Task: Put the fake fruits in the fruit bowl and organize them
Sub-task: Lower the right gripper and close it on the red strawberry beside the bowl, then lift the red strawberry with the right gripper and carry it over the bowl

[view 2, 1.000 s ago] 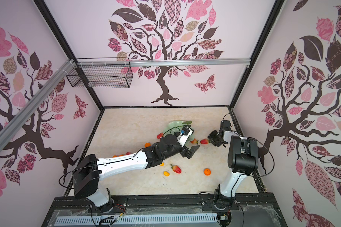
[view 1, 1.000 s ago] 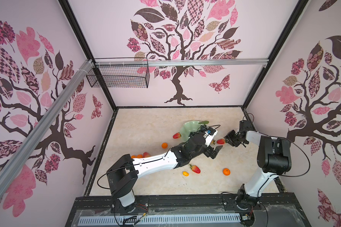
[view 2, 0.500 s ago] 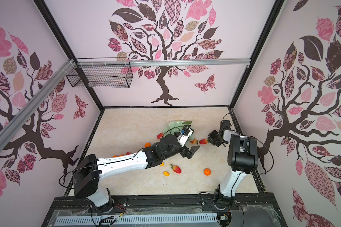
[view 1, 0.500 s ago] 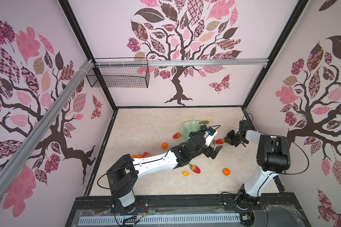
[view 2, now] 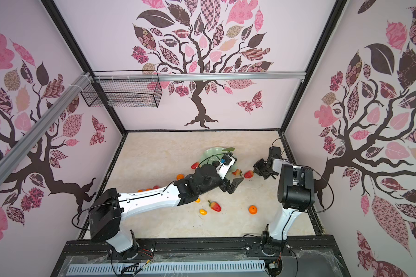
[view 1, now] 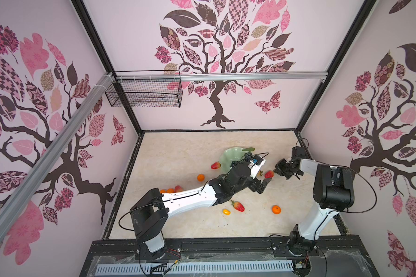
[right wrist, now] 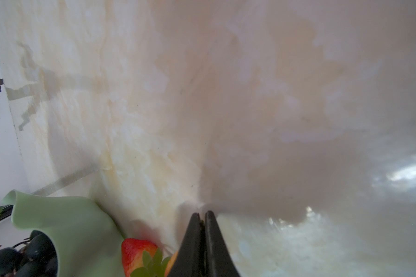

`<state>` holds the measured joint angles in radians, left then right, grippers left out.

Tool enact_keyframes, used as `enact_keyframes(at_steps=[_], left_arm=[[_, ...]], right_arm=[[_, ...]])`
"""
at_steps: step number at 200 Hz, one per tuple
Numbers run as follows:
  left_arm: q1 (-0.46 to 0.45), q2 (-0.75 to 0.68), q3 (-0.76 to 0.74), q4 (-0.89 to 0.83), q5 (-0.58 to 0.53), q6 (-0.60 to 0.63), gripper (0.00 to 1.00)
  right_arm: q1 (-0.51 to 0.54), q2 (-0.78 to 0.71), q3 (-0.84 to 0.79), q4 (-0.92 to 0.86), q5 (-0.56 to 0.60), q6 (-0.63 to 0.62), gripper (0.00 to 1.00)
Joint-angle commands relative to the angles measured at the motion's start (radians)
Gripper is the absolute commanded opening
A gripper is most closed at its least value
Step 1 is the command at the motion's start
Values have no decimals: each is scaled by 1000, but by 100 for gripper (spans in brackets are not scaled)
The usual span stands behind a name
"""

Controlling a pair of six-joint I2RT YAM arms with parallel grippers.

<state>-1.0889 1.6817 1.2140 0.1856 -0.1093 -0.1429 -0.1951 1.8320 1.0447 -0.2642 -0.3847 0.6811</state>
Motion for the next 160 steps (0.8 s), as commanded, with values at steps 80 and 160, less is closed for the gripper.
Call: enact_keyframes(at_steps=[80, 160], left_arm=[[45, -44, -2, -68, -43, -51, 98], [172, -82, 2, -87, 59, -186, 98]], right_arm=[[-1, -96, -8, 2, 32, -12, 0], [-1, -341, -35, -33, 86, -120, 0]])
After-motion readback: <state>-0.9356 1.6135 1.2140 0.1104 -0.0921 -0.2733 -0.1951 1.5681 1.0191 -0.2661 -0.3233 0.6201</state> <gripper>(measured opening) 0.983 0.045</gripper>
